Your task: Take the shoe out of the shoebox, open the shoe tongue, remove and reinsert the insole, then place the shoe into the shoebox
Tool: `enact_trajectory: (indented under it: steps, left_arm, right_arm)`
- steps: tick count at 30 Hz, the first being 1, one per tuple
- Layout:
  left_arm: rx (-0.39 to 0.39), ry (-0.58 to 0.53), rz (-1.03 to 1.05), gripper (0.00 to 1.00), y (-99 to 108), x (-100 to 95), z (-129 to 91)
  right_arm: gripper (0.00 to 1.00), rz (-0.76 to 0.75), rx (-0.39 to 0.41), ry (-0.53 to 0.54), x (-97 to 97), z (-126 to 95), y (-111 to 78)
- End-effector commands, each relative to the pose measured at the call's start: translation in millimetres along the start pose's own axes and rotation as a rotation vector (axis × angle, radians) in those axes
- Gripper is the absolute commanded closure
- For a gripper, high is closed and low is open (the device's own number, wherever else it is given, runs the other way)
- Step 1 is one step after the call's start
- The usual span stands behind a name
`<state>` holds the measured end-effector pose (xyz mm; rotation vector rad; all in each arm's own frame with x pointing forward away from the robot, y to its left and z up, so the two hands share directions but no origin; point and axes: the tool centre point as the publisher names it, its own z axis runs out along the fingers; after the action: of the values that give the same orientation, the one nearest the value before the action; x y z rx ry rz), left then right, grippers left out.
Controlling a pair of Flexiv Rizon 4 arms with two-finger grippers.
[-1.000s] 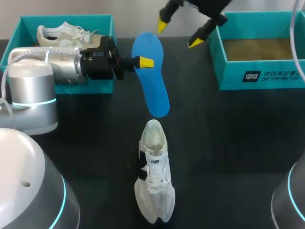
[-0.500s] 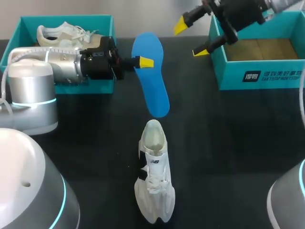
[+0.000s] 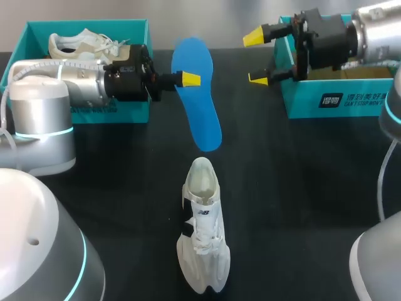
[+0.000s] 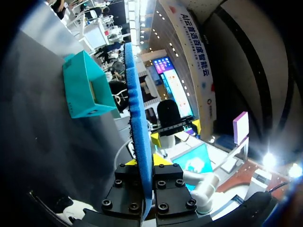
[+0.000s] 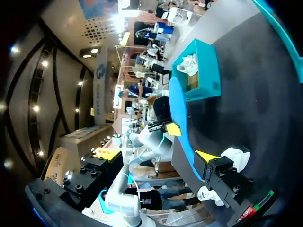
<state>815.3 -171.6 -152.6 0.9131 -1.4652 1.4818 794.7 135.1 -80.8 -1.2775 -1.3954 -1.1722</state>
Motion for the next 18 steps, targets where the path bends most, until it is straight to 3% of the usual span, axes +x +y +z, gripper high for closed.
enact_trajectory:
  steps: [1, 9, 15, 18]
  left_arm:
    - [0.004, -0.017, 0.119, 1.00, -4, 15.3, -6]
    - [0.010, -0.096, 0.640, 1.00, -7, 43.3, -13]
    - [0.045, -0.294, 1.229, 1.00, -1, 52.0, -14]
    - [0.026, -0.251, 1.489, 1.00, 11, 55.0, -21]
  right_arm:
    - [0.00, -0.002, -0.003, 0.185, -5.2, 0, 1.8]
    - [0.00, 0.001, -0.008, 0.189, -5.9, -2, 4.0]
    - [0.00, 0.008, -0.009, 0.183, -5.7, -2, 4.7]
    - [0.00, 0.009, -0.011, 0.178, -4.3, -2, 5.2]
